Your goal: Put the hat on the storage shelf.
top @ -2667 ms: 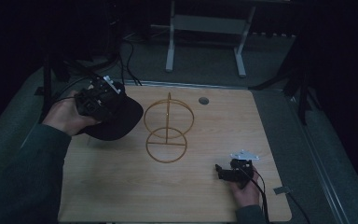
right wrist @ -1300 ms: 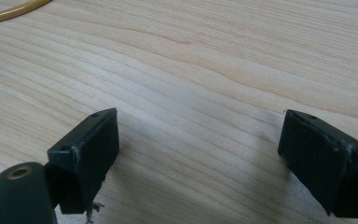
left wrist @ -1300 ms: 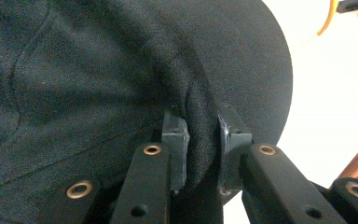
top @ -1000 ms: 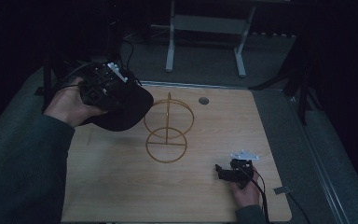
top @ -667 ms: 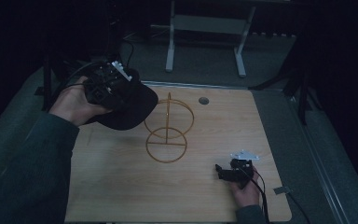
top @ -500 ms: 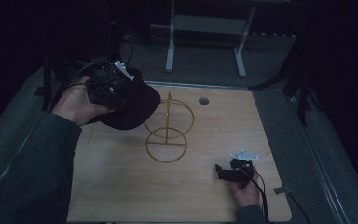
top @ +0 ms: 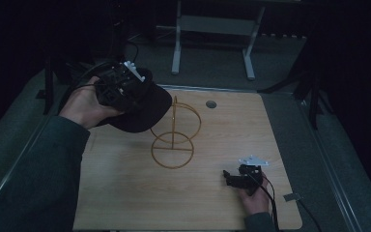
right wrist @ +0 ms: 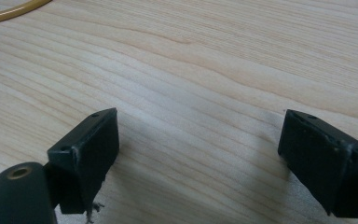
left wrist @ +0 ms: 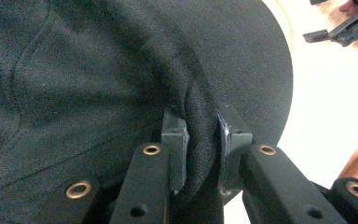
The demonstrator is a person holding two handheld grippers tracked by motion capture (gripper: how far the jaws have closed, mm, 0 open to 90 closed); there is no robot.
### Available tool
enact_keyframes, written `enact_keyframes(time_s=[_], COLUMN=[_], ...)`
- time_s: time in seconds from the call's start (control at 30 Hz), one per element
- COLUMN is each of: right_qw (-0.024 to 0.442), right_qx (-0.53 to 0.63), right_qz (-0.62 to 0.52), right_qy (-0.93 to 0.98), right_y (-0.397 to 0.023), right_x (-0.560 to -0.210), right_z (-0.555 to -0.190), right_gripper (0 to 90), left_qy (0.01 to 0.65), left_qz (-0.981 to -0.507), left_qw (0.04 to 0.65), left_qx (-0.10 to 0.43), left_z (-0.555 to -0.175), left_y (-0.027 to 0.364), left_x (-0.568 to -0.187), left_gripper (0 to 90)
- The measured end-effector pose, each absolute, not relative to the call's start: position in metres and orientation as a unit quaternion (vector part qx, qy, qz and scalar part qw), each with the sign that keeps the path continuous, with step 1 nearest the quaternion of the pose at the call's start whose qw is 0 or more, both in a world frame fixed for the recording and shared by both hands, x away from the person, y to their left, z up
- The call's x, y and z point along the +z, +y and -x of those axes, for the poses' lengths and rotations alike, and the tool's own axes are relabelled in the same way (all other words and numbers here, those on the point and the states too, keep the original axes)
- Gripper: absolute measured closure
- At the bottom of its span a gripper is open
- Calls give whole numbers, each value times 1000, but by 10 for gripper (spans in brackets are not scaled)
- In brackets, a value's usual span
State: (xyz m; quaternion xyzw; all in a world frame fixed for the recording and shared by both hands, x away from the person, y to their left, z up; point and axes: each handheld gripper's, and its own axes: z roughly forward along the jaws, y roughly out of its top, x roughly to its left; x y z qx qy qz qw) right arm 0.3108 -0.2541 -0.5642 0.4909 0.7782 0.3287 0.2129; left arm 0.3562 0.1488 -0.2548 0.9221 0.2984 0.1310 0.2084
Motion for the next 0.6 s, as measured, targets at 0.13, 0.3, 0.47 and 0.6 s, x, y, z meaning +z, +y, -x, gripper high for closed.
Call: enact_keyframes(time_s=[0.13, 0.3, 0.47, 0.6], right_qw=[213, 213, 213, 213], right_qx=[329, 329, 329, 329], right_qz=[-490, -491, -491, -491], right_qy=[779, 778, 778, 778], right_y=[-254, -254, -254, -254], right_x=[-564, -564, -564, -564], right_z=[-311, -311, -311, -311], right_gripper=[123, 123, 123, 123], left_qy=[295, 285, 278, 271], left_qz=[-923, -926, -928, -931], left_qw=[208, 208, 209, 204], left_qx=[133, 134, 134, 135], left_z=[-357, -357, -358, -358], left_y=[145, 137, 129, 123], left_x=[-254, -253, -254, -254], left_gripper=[759, 757, 755, 754])
